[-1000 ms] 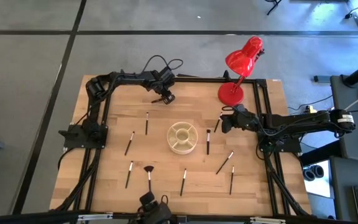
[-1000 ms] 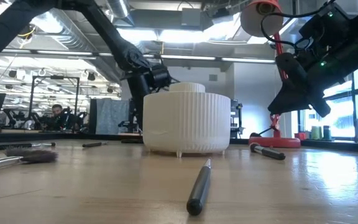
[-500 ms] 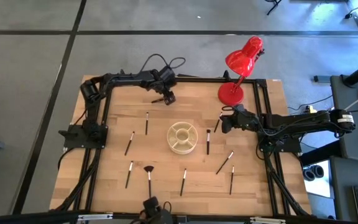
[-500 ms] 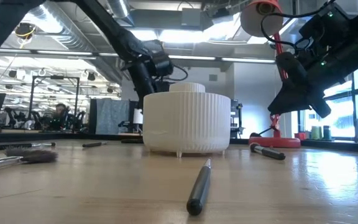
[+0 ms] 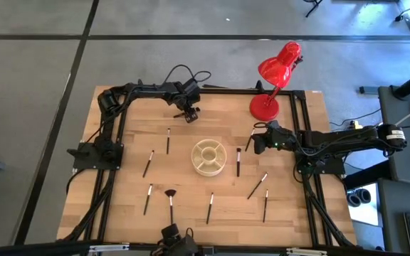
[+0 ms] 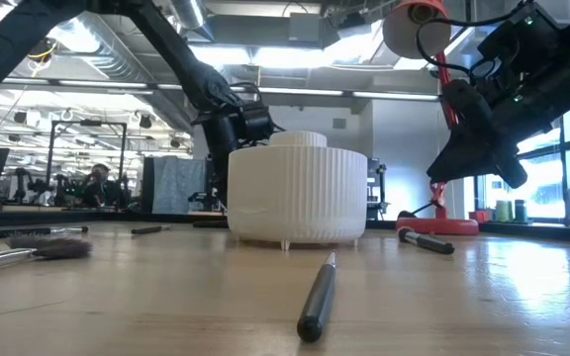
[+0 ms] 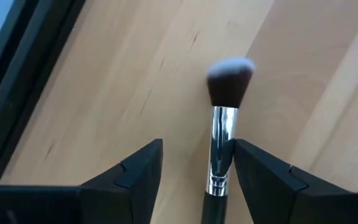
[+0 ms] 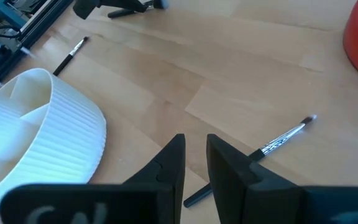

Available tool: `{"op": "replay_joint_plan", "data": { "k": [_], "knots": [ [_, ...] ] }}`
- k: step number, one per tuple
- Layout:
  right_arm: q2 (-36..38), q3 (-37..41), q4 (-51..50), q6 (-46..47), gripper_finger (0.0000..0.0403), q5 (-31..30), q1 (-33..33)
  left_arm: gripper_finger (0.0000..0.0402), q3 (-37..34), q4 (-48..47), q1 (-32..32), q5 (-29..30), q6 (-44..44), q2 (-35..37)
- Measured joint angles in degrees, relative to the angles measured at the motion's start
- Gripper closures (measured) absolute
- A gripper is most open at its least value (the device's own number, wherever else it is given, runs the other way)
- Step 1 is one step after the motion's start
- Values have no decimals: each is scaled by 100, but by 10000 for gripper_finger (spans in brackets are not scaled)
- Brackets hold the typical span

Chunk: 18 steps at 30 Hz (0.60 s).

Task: Put items in baskets/containers
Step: Put the black powder brush into the white brush holder

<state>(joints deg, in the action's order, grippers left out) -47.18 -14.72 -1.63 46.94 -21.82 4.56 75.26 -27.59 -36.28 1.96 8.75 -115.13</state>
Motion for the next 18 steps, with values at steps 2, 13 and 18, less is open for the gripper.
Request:
{"op": "replay_joint_plan", "data": {
  "k": [2,13,18],
  "knots": [
    [0,0,0,0,336,1,0,223,0,8,-21,-5,-2,0],
    [0,0,0,-2,336,104,0,276,19,104,-21,-13,-55,-165],
    [0,0,-1,0,336,106,0,292,26,101,-21,-32,-54,-260]
  ]
}}
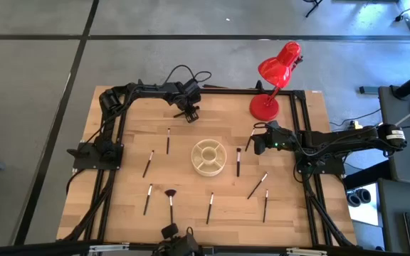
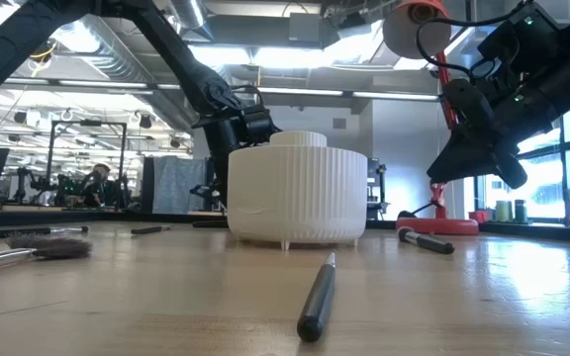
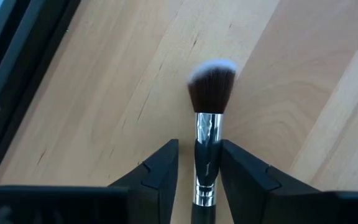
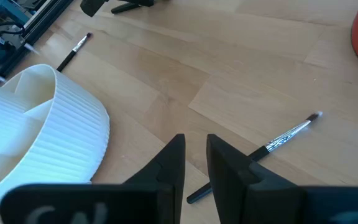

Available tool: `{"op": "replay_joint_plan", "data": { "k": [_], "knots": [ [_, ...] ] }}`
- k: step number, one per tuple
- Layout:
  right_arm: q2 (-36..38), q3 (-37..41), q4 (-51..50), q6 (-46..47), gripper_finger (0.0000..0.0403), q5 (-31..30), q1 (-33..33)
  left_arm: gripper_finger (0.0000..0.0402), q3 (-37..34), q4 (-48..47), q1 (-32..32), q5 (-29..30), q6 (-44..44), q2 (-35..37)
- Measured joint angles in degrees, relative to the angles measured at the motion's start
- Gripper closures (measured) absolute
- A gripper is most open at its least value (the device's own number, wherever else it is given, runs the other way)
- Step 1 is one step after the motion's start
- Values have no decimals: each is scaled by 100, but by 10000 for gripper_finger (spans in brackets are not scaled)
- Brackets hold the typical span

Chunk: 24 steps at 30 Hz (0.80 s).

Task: Put items in baskets/containers
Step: Put the black powder brush into the white brush holder

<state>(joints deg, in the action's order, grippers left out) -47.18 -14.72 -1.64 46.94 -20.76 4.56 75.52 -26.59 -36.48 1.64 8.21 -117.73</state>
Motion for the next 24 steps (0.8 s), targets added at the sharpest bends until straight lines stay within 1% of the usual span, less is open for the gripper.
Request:
{"op": "replay_joint_plan", "data": {
  "k": [6,12,18,20,24],
  "knots": [
    [0,0,1,-43,336,-3,0,311,-44,-46,2,103,0,244],
    [0,0,1,-68,336,-7,0,328,-33,-21,-6,121,-242,905],
    [0,0,1,-92,336,-10,0,338,-28,84,153,51,-382,1541],
    [0,0,1,-92,336,-14,0,338,-28,78,186,73,-285,1607],
    [0,0,1,-91,336,-11,0,325,-28,153,176,327,-201,1511]
  ]
}}
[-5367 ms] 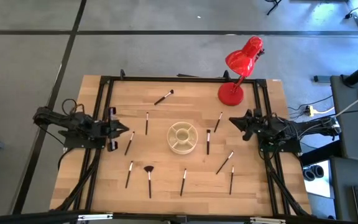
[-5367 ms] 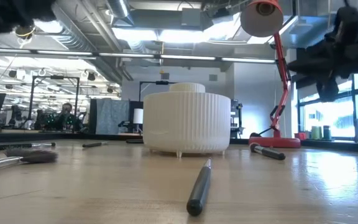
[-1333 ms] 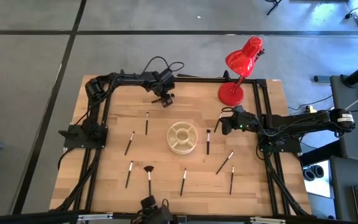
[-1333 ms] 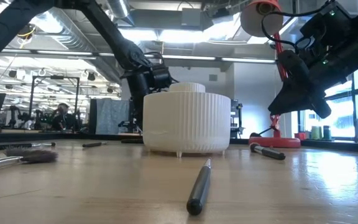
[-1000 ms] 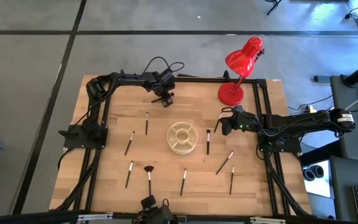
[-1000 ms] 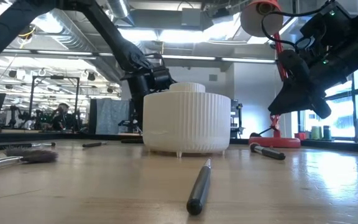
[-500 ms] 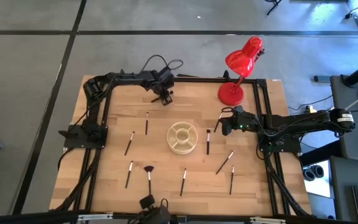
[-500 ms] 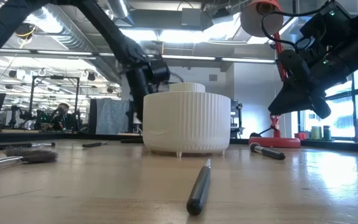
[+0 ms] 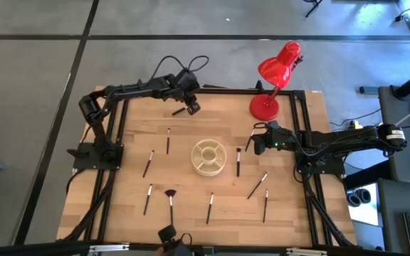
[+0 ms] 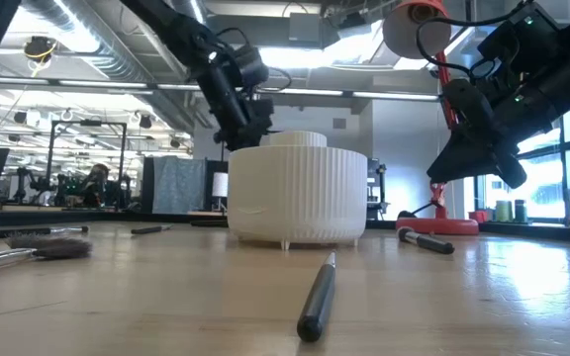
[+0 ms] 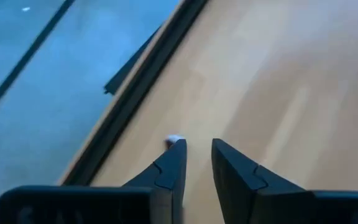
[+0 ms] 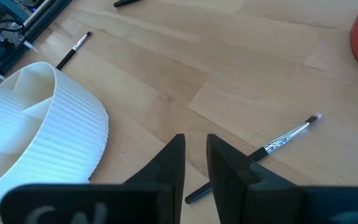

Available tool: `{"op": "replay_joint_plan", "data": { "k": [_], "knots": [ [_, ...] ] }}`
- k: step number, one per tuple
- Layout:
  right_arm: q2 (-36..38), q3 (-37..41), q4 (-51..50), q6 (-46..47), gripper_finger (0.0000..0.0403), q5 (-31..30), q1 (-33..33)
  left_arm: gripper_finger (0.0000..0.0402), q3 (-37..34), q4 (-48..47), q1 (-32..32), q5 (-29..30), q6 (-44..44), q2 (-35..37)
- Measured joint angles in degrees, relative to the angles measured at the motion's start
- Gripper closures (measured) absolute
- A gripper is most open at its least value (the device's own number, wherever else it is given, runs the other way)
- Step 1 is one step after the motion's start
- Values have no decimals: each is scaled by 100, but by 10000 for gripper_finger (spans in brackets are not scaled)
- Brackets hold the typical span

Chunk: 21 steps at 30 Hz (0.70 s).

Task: Put items in baskets/containers
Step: Put the black powder brush into the white brush holder

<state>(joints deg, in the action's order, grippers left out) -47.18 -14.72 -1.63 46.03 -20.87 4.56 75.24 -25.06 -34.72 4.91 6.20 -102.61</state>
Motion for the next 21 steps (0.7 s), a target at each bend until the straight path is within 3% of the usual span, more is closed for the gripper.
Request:
{"op": "replay_joint_plan", "data": {
  "k": [6,14,21],
  "knots": [
    [0,0,0,31,336,13,0,281,0,422,-244,-98,53,-710],
    [0,0,-4,45,336,152,0,224,0,660,-456,-660,-79,-1418],
    [-1,0,-17,27,336,145,0,227,2,864,-524,-455,41,-1488]
  ]
}}
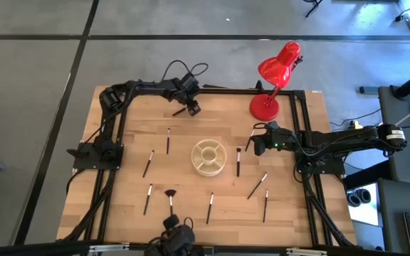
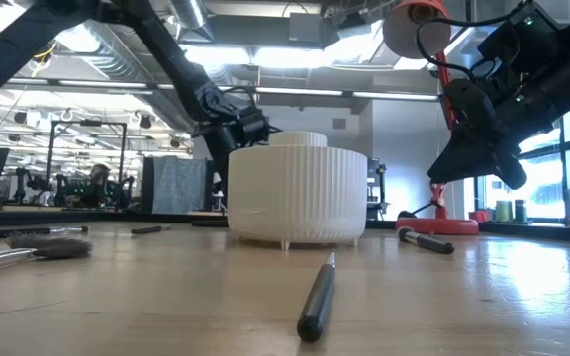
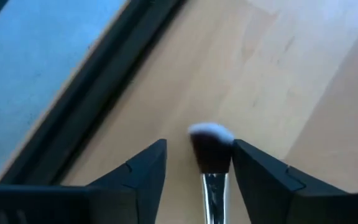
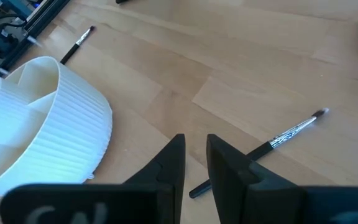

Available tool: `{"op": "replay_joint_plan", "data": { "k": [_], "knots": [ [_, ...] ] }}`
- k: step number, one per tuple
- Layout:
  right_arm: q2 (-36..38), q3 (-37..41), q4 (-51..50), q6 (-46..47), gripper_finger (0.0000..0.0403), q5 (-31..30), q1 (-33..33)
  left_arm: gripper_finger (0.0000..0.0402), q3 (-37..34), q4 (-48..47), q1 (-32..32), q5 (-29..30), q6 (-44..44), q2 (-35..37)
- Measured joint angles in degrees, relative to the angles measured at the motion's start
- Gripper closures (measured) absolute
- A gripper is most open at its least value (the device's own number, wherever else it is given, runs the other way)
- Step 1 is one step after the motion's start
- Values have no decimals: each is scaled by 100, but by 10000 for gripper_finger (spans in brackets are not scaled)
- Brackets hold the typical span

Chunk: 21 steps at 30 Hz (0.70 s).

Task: Put items in baskets/containers
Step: Put the black powder brush into the white brush holder

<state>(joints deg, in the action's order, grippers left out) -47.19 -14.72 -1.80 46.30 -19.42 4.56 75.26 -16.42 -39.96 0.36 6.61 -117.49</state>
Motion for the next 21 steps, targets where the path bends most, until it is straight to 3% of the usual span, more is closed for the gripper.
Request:
{"op": "replay_joint_plan", "data": {
  "k": [14,21],
  "knots": [
    [-1,0,-25,42,336,2,1,368,29,60,-101,-138,-139,-217],
    [-1,0,-29,32,336,2,0,391,-26,-87,21,-117,-378,176]
  ]
}}
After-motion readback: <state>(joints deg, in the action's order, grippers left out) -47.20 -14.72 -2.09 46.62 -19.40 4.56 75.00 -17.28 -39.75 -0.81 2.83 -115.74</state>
